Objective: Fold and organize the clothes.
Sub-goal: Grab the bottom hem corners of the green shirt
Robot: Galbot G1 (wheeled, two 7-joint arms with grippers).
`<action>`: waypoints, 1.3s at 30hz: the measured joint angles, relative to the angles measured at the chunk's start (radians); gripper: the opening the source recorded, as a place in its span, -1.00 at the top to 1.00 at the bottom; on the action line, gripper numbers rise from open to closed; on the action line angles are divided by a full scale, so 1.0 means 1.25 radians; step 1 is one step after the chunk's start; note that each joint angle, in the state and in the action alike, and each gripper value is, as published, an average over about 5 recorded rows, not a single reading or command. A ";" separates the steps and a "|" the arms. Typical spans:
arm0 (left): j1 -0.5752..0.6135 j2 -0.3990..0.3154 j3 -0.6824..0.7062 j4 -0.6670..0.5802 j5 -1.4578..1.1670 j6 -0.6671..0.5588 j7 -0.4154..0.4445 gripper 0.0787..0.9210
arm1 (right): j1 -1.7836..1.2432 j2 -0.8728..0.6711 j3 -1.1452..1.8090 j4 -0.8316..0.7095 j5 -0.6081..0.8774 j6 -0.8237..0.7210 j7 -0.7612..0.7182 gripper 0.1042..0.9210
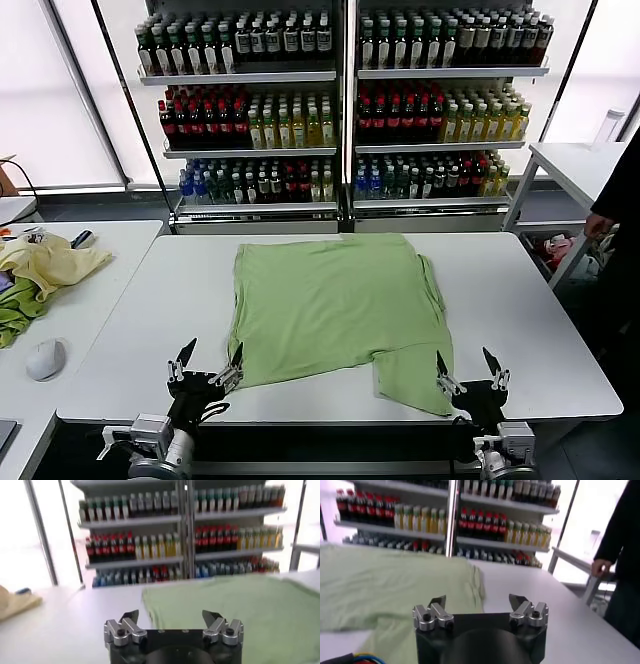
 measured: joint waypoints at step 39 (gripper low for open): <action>-0.048 0.048 0.043 0.149 -0.123 0.062 -0.012 0.84 | 0.012 -0.015 -0.034 -0.040 0.167 -0.077 0.007 0.69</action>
